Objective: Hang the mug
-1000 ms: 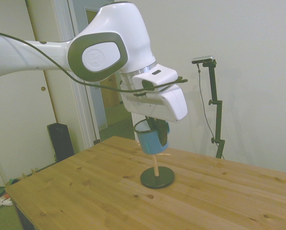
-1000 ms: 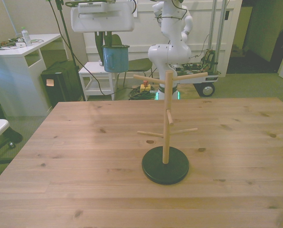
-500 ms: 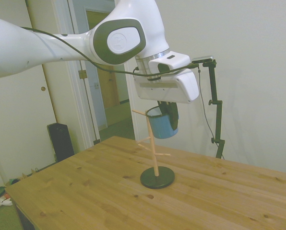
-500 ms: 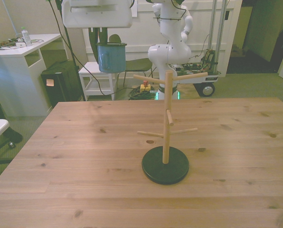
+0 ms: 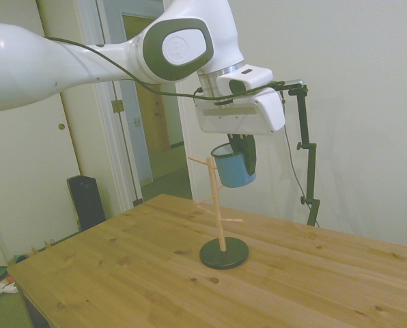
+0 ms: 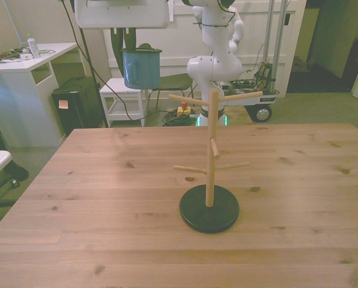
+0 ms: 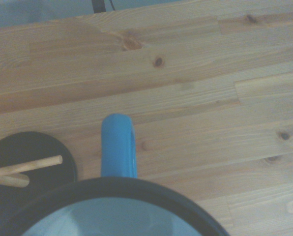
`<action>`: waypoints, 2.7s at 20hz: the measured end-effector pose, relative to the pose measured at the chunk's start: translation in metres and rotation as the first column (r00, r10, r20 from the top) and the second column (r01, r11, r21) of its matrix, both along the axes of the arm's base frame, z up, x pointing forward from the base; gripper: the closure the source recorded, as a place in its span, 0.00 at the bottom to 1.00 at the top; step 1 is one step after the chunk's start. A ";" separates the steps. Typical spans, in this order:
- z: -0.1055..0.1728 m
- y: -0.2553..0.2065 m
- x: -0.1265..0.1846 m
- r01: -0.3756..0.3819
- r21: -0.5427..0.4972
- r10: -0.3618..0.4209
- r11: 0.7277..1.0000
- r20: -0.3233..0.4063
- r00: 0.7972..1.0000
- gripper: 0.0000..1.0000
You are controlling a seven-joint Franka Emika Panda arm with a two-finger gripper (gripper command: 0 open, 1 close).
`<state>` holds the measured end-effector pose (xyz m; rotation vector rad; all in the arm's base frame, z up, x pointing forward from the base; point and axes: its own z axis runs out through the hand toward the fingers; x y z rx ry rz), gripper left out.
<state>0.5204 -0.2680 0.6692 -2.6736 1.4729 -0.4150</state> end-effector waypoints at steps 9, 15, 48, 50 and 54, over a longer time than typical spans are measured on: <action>-0.012 0.008 0.010 -0.008 0.010 0.009 1.000 -0.022 1.000 1.00; -0.016 0.014 0.014 -0.006 0.016 0.007 1.000 -0.028 1.000 1.00; -0.037 0.113 0.057 -0.056 0.016 0.056 0.998 -0.056 0.997 1.00; -0.042 0.121 0.059 -0.057 0.013 0.058 0.998 -0.059 0.997 1.00; -0.049 0.130 0.061 -0.061 0.011 0.062 0.998 -0.063 0.996 1.00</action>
